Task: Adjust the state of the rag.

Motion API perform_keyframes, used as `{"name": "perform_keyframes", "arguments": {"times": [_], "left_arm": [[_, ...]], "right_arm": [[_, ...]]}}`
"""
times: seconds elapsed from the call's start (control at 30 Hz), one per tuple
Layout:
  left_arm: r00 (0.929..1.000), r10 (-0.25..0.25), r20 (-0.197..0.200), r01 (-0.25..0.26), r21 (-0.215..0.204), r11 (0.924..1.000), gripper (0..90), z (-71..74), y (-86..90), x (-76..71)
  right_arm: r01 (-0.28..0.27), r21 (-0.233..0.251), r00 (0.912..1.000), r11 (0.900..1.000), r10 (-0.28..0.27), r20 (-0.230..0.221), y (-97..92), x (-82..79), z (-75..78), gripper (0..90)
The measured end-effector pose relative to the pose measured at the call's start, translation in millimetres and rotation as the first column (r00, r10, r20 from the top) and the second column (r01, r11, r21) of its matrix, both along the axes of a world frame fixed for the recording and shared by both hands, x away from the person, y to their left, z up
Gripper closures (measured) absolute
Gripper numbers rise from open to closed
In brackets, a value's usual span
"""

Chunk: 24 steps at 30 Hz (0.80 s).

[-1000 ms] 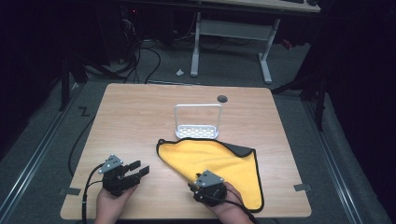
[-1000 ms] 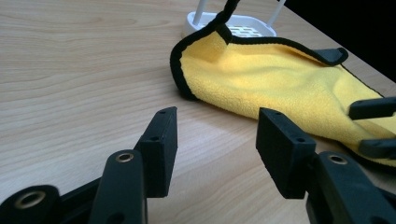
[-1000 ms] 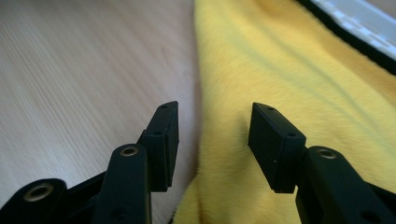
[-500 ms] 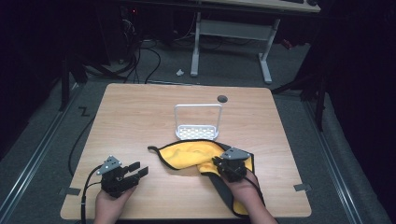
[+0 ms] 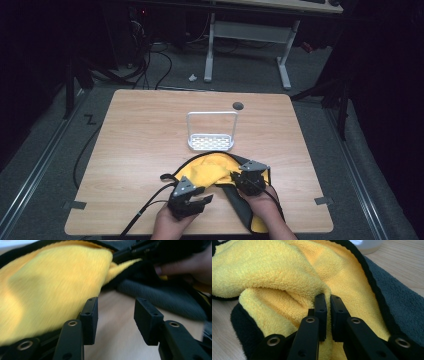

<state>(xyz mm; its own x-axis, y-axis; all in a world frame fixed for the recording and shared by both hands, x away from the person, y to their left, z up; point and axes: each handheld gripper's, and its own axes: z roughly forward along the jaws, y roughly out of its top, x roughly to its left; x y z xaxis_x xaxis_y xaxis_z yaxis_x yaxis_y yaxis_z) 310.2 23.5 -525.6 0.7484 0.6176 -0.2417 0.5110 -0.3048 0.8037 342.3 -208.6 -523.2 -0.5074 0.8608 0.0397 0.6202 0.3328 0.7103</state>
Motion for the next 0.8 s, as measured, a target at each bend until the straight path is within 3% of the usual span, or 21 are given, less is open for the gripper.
{"name": "perform_keyframes", "arguments": {"times": [0.07,0.1,0.17,0.23,0.27,0.3,0.33,0.37,0.43,0.47,0.53,0.6,0.67,0.7,0.8], "left_arm": [[0.9999,0.013,0.003,-0.013,0.024,0.9996,52.1,-0.3,-7.4,4.3],[0.9983,0.044,0.037,-0.047,0.089,0.9949,51.6,-1.1,-17.0,9.9],[0.9974,0.059,0.041,-0.063,0.106,0.9923,51.3,-2.1,-20.7,14.2],[0.9935,0.092,0.067,-0.100,0.132,0.9862,58.2,-3.2,-22.9,20.3],[0.9935,0.092,0.067,-0.100,0.132,0.9862,66.1,-3.2,-22.9,20.3],[0.9935,0.093,0.065,-0.101,0.137,0.9854,66.1,-3.5,-22.1,22.5],[0.9929,0.096,0.071,-0.105,0.137,0.9850,80.5,-3.1,-20.4,23.0],[0.9906,0.104,0.088,-0.116,0.133,0.9844,83.5,-0.9,-16.3,21.6],[0.9894,0.109,0.096,-0.121,0.125,0.9848,85.2,0.1,-12.7,20.7],[0.9893,0.114,0.091,-0.123,0.107,0.9866,86.3,1.4,-3.4,20.0],[0.9892,0.114,0.093,-0.123,0.101,0.9873,86.3,2.6,2.0,18.9],[0.9884,0.111,0.104,-0.120,0.088,0.9888,85.7,6.4,16.3,12.5],[0.9821,0.122,0.144,-0.137,0.104,0.9851,86.8,9.1,27.9,3.5],[0.9803,0.130,0.149,-0.146,0.102,0.9841,86.9,10.5,34.9,0.9],[0.9770,0.160,0.142,-0.171,0.072,0.9826,90.0,11.9,52.2,-2.3]], "right_arm": [[-0.002,0.015,1.0000,0.9999,0.002,-0.007,0.2,0.1,-0.1,85.8],[-0.002,0.020,1.0000,0.9998,0.002,-0.009,0.3,0.0,-0.2,85.7],[-0.003,0.024,0.9999,0.9997,0.004,-0.013,0.4,0.0,-0.1,85.7],[-0.013,0.039,0.9997,0.9992,0.014,-0.022,3.1,-1.0,0.0,85.5],[-0.013,0.039,0.9997,0.9992,0.014,-0.022,3.1,-1.0,0.0,85.5],[-0.018,0.034,0.9997,0.9992,0.019,-0.016,4.2,-1.4,-0.2,85.1],[-0.021,0.030,0.9997,0.9993,0.021,-0.013,6.2,-2.5,0.6,81.1],[-0.021,0.033,0.9997,0.9992,0.021,-0.009,5.3,-3.0,1.7,76.2],[-0.016,0.050,0.9998,0.9986,0.017,-0.008,2.8,-4.1,3.9,73.0],[0.003,0.090,0.9997,0.9959,-0.005,0.025,-4.8,-9.0,10.6,71.4],[0.016,0.099,0.9989,0.9950,-0.020,0.042,-9.0,-11.1,13.5,71.4],[0.028,0.028,0.9986,0.9992,-0.029,0.045,-13.6,-9.8,9.9,71.4],[0.035,-0.022,0.9990,0.9992,-0.034,0.029,-10.3,-8.7,3.1,74.5],[0.037,-0.049,0.9985,0.9981,-0.035,0.043,-9.3,-8.5,2.1,74.1],[0.048,-0.021,0.9980,0.9986,-0.047,0.044,-12.6,-8.1,4.0,73.2]]}}
